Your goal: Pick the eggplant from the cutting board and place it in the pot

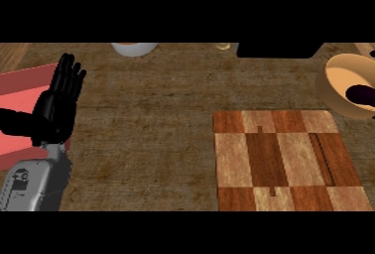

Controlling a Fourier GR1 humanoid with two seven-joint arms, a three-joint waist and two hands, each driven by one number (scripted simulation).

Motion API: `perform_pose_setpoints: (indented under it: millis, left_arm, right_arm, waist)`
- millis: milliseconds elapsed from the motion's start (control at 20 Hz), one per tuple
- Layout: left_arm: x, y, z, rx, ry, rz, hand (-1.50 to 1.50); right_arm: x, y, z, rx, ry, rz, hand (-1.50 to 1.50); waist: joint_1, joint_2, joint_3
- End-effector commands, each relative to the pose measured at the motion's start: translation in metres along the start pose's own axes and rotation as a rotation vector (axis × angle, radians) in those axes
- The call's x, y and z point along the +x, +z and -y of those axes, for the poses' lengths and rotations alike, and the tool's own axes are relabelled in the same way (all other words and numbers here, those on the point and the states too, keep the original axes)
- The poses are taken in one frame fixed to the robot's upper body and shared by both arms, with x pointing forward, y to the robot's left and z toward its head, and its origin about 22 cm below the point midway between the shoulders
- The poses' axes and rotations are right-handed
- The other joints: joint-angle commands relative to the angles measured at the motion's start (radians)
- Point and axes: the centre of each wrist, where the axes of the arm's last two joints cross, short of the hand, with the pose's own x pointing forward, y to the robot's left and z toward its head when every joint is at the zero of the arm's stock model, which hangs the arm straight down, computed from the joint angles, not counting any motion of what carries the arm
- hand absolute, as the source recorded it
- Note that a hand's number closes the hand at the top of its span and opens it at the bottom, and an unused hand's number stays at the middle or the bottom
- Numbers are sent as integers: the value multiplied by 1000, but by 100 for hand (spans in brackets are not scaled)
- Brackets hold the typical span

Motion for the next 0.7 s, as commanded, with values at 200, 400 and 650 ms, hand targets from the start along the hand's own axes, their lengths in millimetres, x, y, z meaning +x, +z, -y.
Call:
perform_pose_setpoints:
  millis: [200, 400, 650]
  left_arm:
    - [10, 11, -15, -2, 0, -9, 0]
    - [1, -7, -11, 16, -10, -3, 0]
    - [7, -1, -11, 13, -9, -11, 0]
  right_arm:
    - [-25, 3, 16, -137, -261, -36, -150]
    - [-37, -5, 47, -201, -296, -8, -150]
    - [-74, -15, 104, -227, -358, 5, -150]
  waist:
    - [-13, -10, -1]
    - [-23, -6, -1]
    - [-24, -7, -1]
